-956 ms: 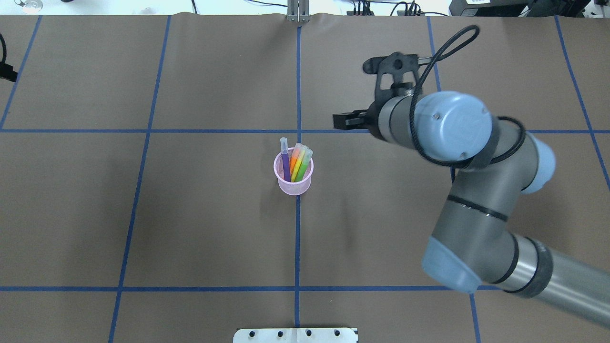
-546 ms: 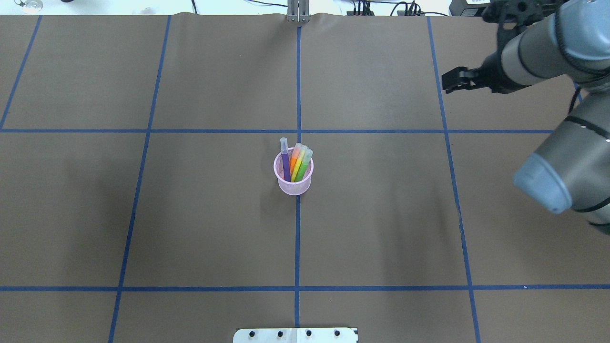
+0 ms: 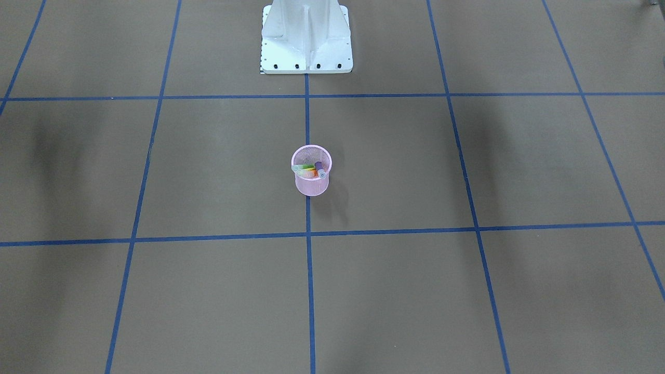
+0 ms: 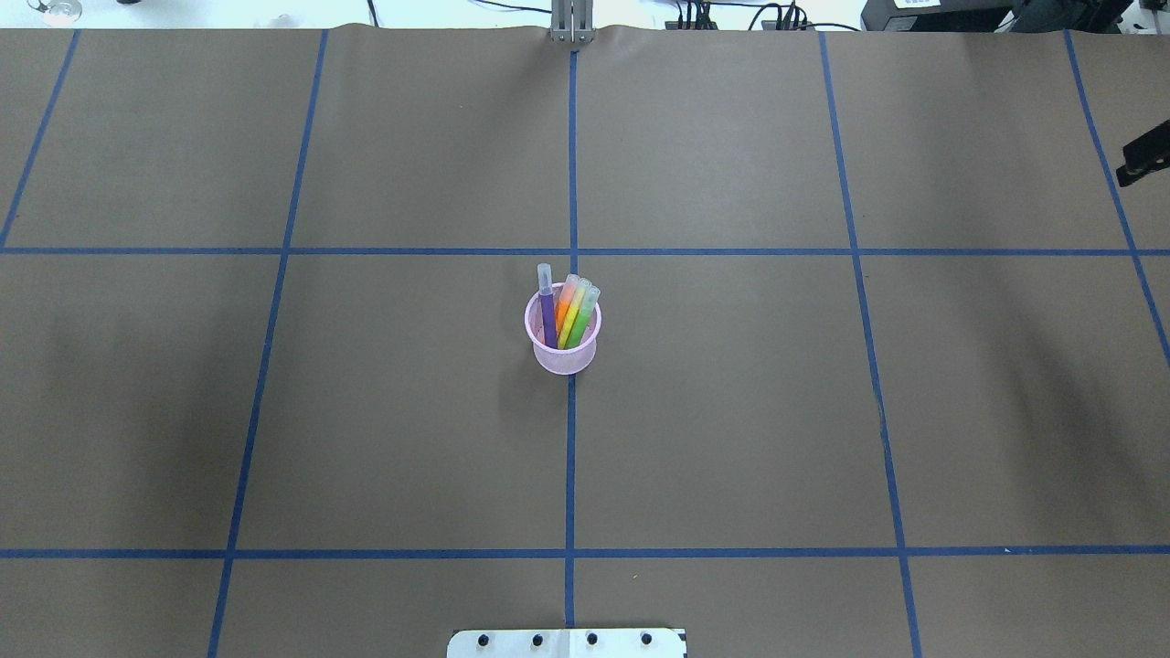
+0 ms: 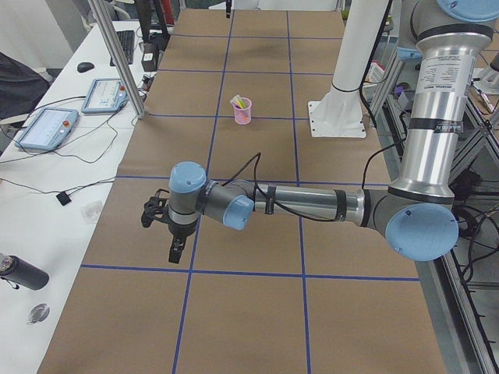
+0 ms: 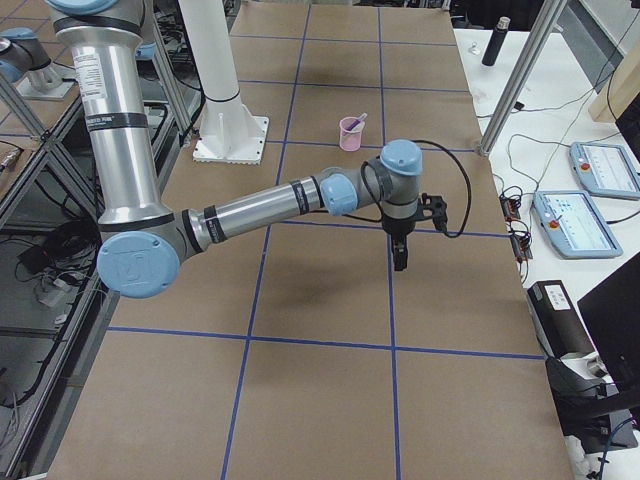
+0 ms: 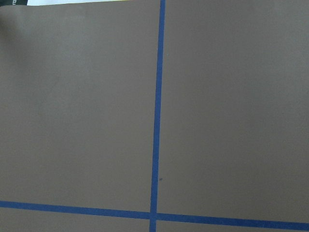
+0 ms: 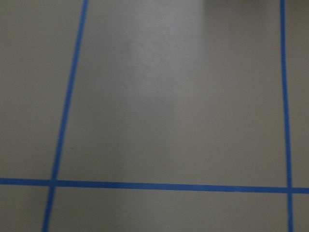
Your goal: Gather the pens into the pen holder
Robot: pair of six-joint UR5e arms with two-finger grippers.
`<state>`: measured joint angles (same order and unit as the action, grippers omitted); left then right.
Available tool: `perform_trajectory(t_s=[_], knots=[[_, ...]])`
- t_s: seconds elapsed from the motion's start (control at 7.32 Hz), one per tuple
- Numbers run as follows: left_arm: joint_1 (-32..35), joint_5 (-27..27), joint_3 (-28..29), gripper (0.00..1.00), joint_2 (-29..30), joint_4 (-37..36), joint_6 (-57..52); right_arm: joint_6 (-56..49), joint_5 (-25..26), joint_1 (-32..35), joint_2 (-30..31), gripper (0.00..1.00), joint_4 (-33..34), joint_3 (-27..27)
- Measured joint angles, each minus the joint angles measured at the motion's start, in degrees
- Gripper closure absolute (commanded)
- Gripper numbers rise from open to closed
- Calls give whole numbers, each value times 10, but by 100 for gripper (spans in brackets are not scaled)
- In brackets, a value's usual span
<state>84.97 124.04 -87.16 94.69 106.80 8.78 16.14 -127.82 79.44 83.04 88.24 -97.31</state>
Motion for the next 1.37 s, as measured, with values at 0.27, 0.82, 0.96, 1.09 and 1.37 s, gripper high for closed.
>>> perform_trajectory(t_s=[0.27, 0.82, 0.96, 1.09, 1.37], knots=[[20, 41, -42, 0, -22, -119, -76, -109, -28, 70, 25, 0, 3, 71], [23, 96, -106, 0, -62, -204, -83, -126, -68, 117, 98, 0, 7, 63], [23, 100, -105, 0, -63, -205, -83, -125, -74, 125, 110, 0, 29, 37], [23, 101, -105, 0, -63, -205, -83, -125, -78, 132, 114, 0, 77, -3], [22, 101, -102, 0, -64, -205, -83, -125, -80, 136, 118, 0, 140, -50]])
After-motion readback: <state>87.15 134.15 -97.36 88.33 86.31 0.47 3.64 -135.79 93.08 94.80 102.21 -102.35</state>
